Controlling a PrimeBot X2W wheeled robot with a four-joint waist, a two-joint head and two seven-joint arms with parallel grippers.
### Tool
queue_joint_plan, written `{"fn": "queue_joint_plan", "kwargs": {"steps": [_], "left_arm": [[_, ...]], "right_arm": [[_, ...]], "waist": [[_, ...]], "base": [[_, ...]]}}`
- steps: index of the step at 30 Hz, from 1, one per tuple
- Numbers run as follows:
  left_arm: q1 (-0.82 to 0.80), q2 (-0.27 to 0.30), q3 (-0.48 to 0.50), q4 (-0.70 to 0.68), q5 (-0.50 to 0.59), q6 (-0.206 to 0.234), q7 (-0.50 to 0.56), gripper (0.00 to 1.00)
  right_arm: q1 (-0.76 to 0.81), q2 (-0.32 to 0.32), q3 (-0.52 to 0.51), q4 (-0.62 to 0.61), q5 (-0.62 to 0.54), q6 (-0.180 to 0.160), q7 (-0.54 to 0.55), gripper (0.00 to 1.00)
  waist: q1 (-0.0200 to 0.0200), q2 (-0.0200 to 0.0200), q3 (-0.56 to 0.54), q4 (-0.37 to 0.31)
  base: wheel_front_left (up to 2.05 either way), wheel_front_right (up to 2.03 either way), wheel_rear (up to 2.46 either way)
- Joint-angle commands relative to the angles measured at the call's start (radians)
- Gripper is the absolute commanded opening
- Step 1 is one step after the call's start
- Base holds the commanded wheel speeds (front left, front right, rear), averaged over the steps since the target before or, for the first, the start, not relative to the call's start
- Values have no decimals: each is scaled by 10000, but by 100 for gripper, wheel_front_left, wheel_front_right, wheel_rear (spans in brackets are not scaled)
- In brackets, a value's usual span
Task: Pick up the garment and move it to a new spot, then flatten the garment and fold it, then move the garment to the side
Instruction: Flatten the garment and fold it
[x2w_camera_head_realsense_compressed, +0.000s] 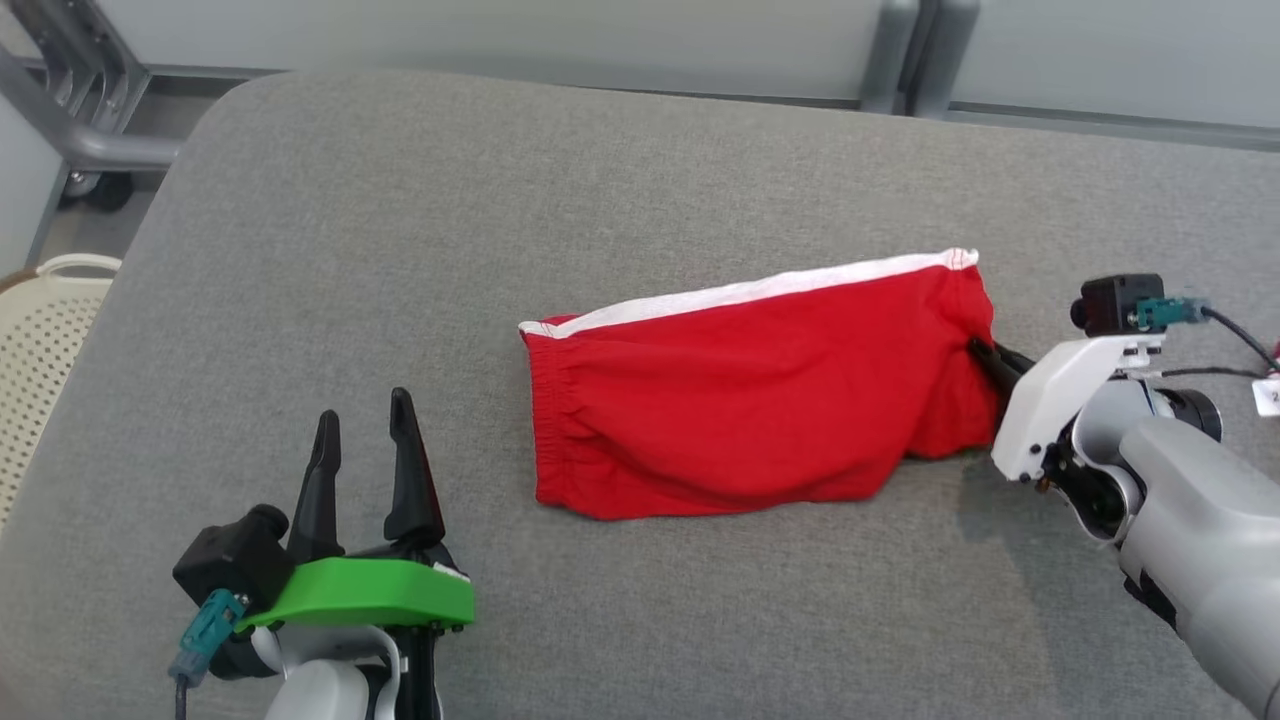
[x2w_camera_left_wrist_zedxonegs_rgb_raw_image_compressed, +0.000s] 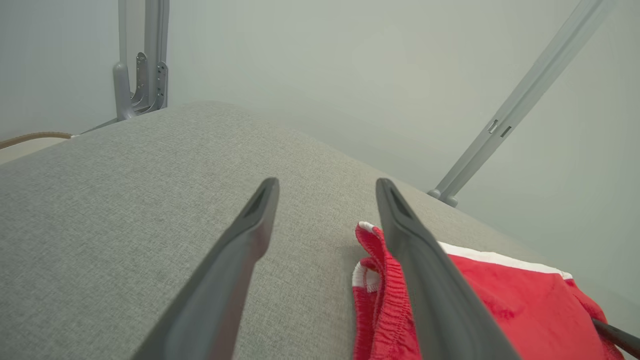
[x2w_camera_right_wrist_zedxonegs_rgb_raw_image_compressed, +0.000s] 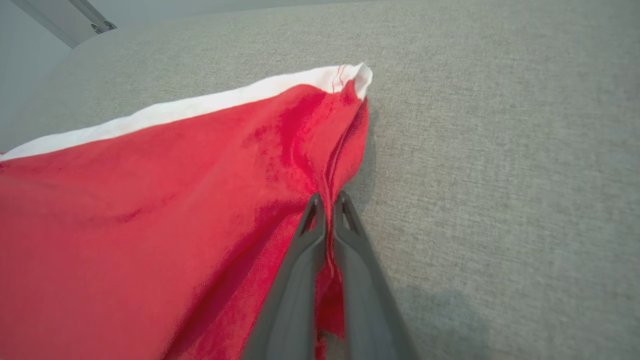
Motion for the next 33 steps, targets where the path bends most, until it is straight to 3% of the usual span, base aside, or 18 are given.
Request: {"fn": "queue_joint_plan", "kwargs": {"steps": [1,14,27,33], "left_arm": [[176,81,34,-86,38,32,38,100],[779,298,-96,-646,-17,265,409,100],[865,313,-154,-679,-111,318,468,100],[877,329,-152,-673,-156,349,468,100]], "right_arm": [[317,-94,-41,-60,105,-16,-166,0],[1889,-620,-341,-538,536,-16,-517,0],[2023,-489,-957,-117,716,-16,-690,0],[1995,-394,-1239,-609,1031,-14,-775,0]], "waist": [[0,103,-550,-577],[0,103,-1174,-1639],[0,103,-1161,-1731],[0,103,-1150,-1709]], "base": [[0,0,0],[0,0,0],[0,0,0],[0,0,0]]}}
